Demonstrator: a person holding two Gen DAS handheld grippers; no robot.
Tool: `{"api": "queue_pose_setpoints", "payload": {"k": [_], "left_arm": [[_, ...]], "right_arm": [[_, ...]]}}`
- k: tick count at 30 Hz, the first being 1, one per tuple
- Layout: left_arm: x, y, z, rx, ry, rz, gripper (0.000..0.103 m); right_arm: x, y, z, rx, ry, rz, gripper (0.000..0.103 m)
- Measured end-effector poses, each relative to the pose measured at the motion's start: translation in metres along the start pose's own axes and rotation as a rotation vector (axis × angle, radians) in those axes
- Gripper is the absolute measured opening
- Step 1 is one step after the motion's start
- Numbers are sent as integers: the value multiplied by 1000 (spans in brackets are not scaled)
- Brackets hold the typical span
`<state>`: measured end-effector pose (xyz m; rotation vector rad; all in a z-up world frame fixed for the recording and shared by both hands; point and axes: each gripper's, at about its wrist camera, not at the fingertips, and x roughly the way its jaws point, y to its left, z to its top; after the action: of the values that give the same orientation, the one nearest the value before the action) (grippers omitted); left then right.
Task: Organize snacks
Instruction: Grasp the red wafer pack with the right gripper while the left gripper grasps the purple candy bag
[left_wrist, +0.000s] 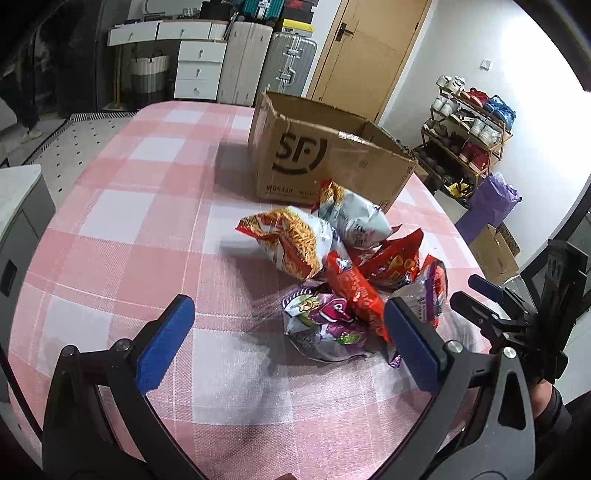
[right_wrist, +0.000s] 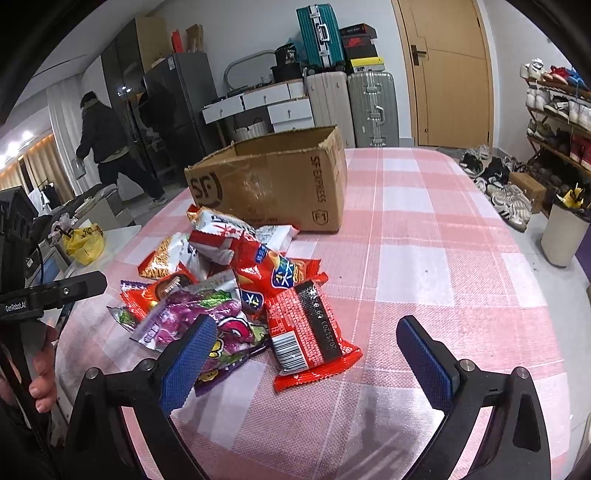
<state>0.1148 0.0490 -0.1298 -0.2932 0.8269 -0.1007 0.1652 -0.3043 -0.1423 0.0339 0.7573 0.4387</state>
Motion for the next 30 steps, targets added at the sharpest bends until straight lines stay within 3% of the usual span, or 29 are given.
{"api": "queue_pose_setpoints", "payload": {"k": [7, 15, 24, 26, 30], "left_arm": [[15, 5, -4, -9, 32, -2, 102], [27, 9, -5, -21, 52, -3, 102], [29, 9, -6, -22, 58, 0, 102], [29, 9, -7, -23, 59, 2, 102], [27, 11, -5, -30, 57, 4, 102]], "right_arm": [[21, -2, -1, 19, 41, 23, 92], [41, -15, 2, 90, 94, 59, 75], [45, -17, 1, 110, 91, 106, 58], [45, -17, 0, 108, 93, 110, 46], [42, -15, -2, 103, 89, 109, 45]]}}
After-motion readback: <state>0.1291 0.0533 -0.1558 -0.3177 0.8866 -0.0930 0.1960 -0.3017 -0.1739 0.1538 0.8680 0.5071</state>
